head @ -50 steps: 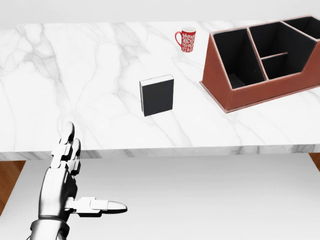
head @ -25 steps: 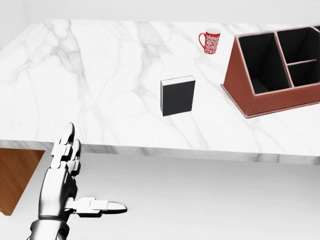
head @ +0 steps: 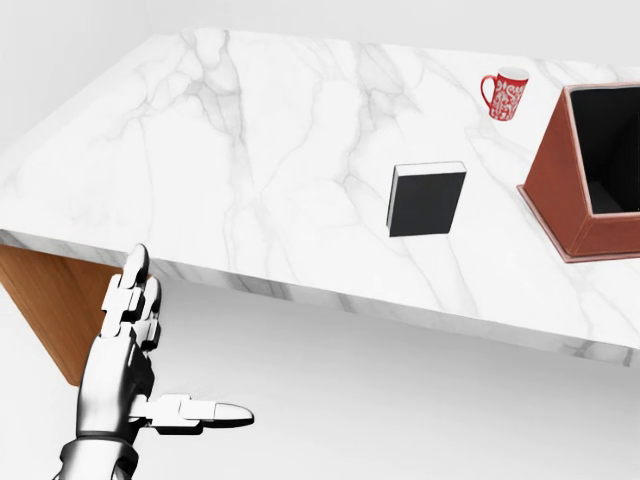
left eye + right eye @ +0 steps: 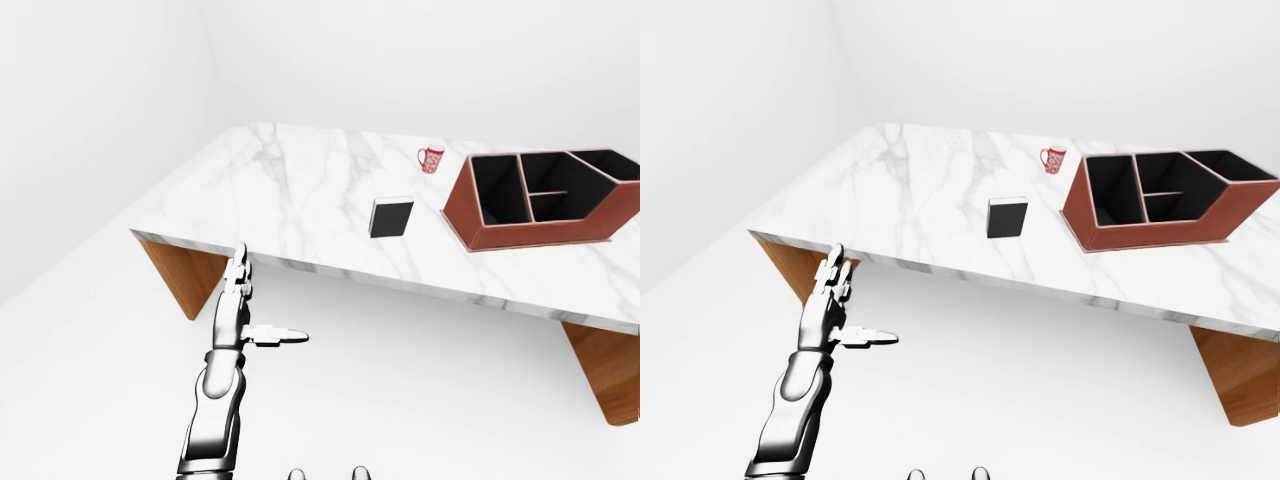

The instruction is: Pick up the book and place it in the left compartment of the caddy.

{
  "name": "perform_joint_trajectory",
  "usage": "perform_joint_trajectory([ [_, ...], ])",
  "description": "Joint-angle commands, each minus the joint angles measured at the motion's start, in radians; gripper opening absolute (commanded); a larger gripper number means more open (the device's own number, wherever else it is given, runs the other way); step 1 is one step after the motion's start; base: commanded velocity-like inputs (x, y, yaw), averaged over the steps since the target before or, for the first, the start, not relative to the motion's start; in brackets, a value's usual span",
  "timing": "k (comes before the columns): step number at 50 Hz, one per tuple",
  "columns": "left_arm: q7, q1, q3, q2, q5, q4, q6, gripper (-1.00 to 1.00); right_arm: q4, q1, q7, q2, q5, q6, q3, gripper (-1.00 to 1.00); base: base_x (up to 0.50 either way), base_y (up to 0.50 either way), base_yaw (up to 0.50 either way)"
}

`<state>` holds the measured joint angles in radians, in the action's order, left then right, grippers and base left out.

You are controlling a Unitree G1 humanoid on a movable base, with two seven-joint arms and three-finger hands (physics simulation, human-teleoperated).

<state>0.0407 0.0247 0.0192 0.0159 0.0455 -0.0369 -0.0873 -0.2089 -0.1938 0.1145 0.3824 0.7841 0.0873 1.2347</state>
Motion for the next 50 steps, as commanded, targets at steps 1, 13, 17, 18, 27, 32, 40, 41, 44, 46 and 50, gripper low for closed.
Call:
perform_joint_trajectory([
  [1,0.000,-0.003,0.001,0.000,0.000,0.005,0.000,1.00,-0.007,-0.002,-0.003,0.001,0.005,0.000,0.004,1.00,0.00,0.00,0.27],
  [13,0.000,0.000,-0.002,-0.001,0.002,0.000,0.000,1.00,0.009,0.002,0.000,0.002,-0.001,0.000,0.000,1.00,0.00,0.00,0.27],
  [17,0.001,-0.006,0.000,0.001,0.001,0.019,0.000,1.00,0.004,0.002,-0.005,0.002,-0.001,0.000,0.000,1.00,0.00,0.00,0.27],
  [18,0.000,-0.006,0.000,0.001,0.001,0.019,0.000,1.00,0.004,0.002,-0.007,0.003,0.000,0.000,0.001,1.00,0.00,0.00,0.27],
  [27,-0.002,0.000,-0.004,-0.001,0.005,-0.002,0.000,1.00,0.012,0.003,-0.010,0.003,-0.011,0.000,-0.006,1.00,0.00,0.00,0.12],
  [32,-0.001,-0.005,-0.001,0.000,0.003,0.013,0.000,1.00,0.013,0.005,-0.013,0.005,-0.011,0.000,-0.006,1.00,0.00,0.00,0.00],
  [40,0.000,-0.013,0.002,0.002,0.002,0.038,0.000,1.00,0.009,0.001,-0.014,0.005,-0.006,0.000,-0.003,1.00,0.00,0.00,0.00],
  [41,0.000,-0.013,0.002,0.002,0.002,0.038,0.000,1.00,0.009,0.001,-0.014,0.005,-0.006,0.000,-0.003,1.00,0.00,0.00,0.00],
  [44,0.000,0.002,-0.003,-0.001,0.003,0.002,0.000,1.00,0.016,0.003,-0.016,0.005,-0.009,0.000,-0.002,1.00,0.00,0.00,0.00],
  [46,0.001,0.003,-0.003,-0.001,0.003,0.002,0.000,1.00,0.017,0.003,-0.019,0.008,-0.011,0.000,-0.002,1.00,0.00,0.00,0.00],
  [50,0.002,-0.003,0.000,0.001,0.000,0.022,0.000,1.00,0.017,0.003,-0.015,0.003,-0.013,0.000,-0.003,1.00,0.00,0.00,0.00],
])
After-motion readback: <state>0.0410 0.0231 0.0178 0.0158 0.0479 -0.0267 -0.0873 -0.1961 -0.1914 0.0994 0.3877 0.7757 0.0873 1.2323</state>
